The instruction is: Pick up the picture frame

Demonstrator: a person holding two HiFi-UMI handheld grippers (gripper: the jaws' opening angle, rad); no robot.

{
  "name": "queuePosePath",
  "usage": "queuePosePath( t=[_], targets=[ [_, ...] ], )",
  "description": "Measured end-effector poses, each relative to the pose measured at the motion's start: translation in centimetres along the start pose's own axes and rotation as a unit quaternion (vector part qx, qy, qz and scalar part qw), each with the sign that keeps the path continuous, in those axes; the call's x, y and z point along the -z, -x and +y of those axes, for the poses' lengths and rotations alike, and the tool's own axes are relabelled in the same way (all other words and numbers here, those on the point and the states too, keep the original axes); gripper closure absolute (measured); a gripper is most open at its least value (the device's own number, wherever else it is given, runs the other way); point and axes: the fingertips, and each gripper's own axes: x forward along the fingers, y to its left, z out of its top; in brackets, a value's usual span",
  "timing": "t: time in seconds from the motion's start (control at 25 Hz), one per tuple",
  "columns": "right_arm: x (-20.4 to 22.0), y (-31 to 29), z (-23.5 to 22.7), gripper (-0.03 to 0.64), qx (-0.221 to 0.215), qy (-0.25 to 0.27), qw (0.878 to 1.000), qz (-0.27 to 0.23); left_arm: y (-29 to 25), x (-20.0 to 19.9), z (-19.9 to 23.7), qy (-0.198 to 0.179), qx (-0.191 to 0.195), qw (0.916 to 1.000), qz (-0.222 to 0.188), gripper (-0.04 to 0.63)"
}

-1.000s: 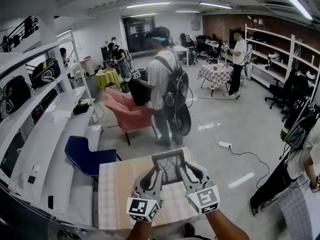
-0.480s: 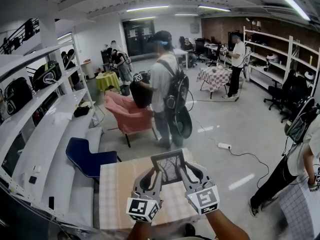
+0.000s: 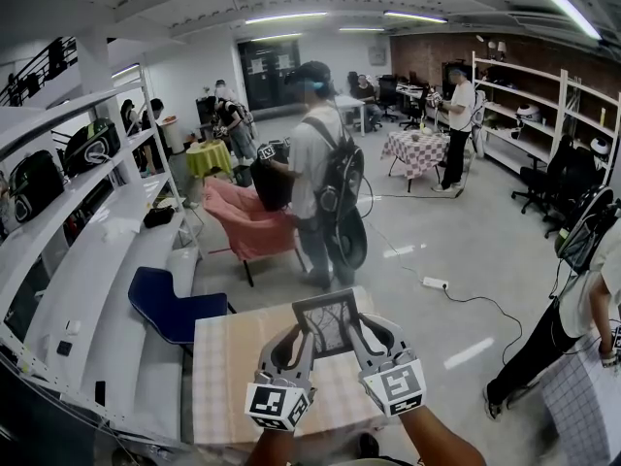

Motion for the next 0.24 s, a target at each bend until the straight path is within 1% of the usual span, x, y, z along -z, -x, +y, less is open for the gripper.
queuePosePath(
  t=[0.24],
  targets=[
    [0.65, -0.08, 0.03, 0.537, 0.0, 0.0, 1.0, 0.001, -0.1, 0.67, 0.09, 0.0, 0.0, 1.0, 0.002, 0.514]
  ],
)
